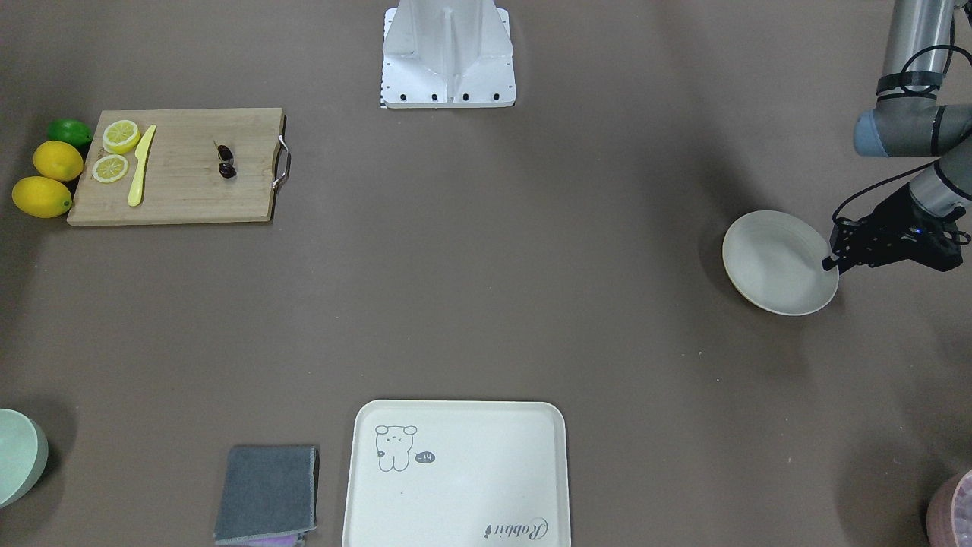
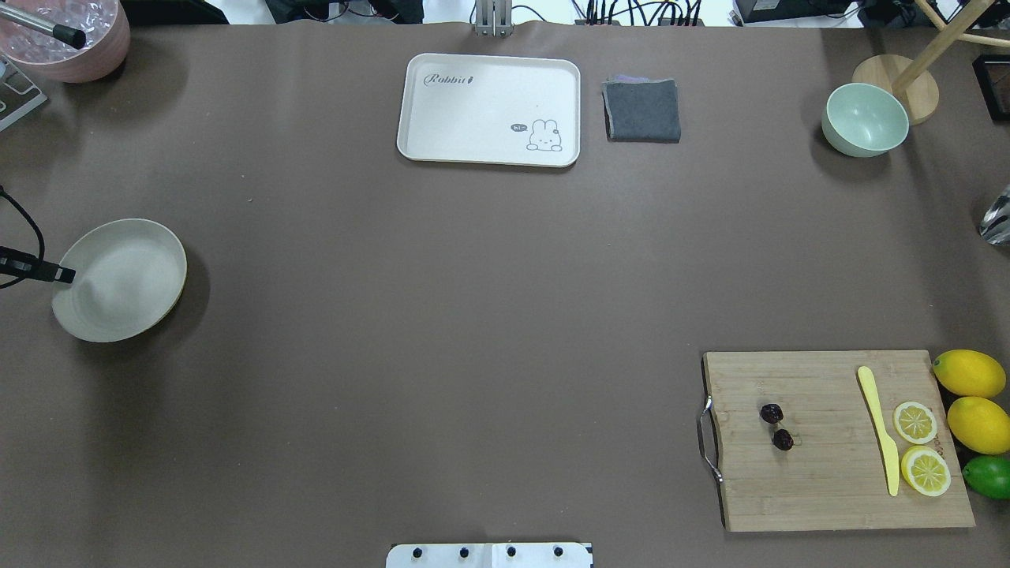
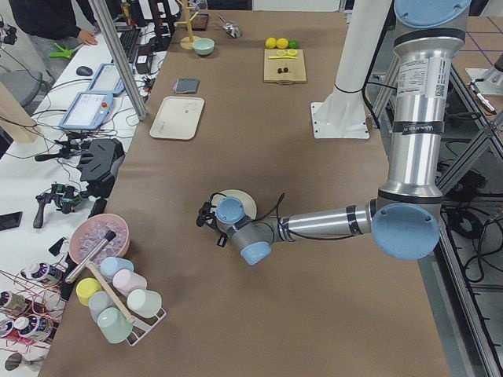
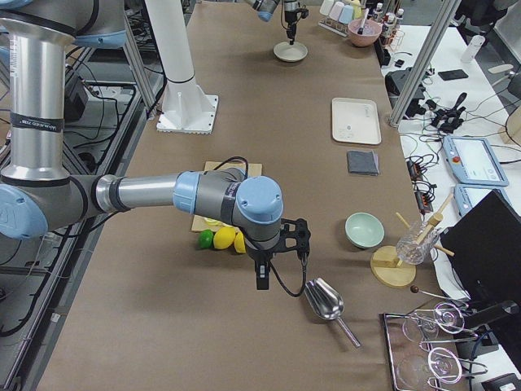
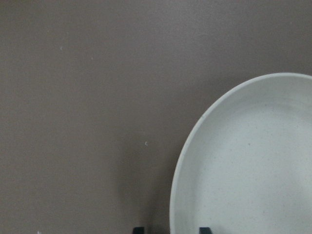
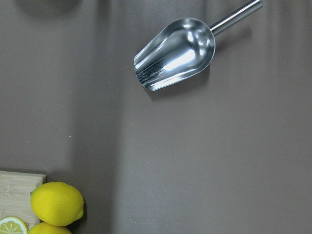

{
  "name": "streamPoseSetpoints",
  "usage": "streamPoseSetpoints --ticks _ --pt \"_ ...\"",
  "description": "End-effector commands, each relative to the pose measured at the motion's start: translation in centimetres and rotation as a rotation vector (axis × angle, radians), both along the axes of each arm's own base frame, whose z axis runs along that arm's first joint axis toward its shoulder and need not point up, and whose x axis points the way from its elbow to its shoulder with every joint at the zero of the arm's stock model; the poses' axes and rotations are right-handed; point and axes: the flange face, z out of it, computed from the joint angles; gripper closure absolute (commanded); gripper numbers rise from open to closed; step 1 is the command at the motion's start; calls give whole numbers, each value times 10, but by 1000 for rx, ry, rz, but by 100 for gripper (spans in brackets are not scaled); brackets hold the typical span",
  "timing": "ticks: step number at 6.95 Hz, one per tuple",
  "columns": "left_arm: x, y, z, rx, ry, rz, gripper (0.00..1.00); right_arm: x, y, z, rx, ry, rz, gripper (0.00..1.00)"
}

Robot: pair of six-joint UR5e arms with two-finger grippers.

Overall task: Place red cherry on plate
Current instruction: 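Lower the left gripper to the rim of the white round plate, then push the white plate with the left gripper toward the table's middle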

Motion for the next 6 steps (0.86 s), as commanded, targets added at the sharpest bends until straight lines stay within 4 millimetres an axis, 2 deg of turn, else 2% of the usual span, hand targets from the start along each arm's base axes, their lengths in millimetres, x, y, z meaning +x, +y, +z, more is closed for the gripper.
streamPoseSetpoints --ticks 1,2,3,4,5,6 --pt "1 0 -4 -12 14 -6 100 0 0 0 0 0 0 0" --pt "7 -5 -28 -61 66 -12 100 0 0 0 0 0 0 0" --pt "17 -12 -56 -98 132 60 100 0 0 0 0 0 0 0" --pt "8 -21 -85 -140 164 82 100 0 0 1 -2 0 0 0" --pt "1 -33 -132 -184 165 75 100 1 1 1 -1 1 2 0" --pt "3 -42 -191 -208 150 62 100 6 3 2 -2 1 14 0"
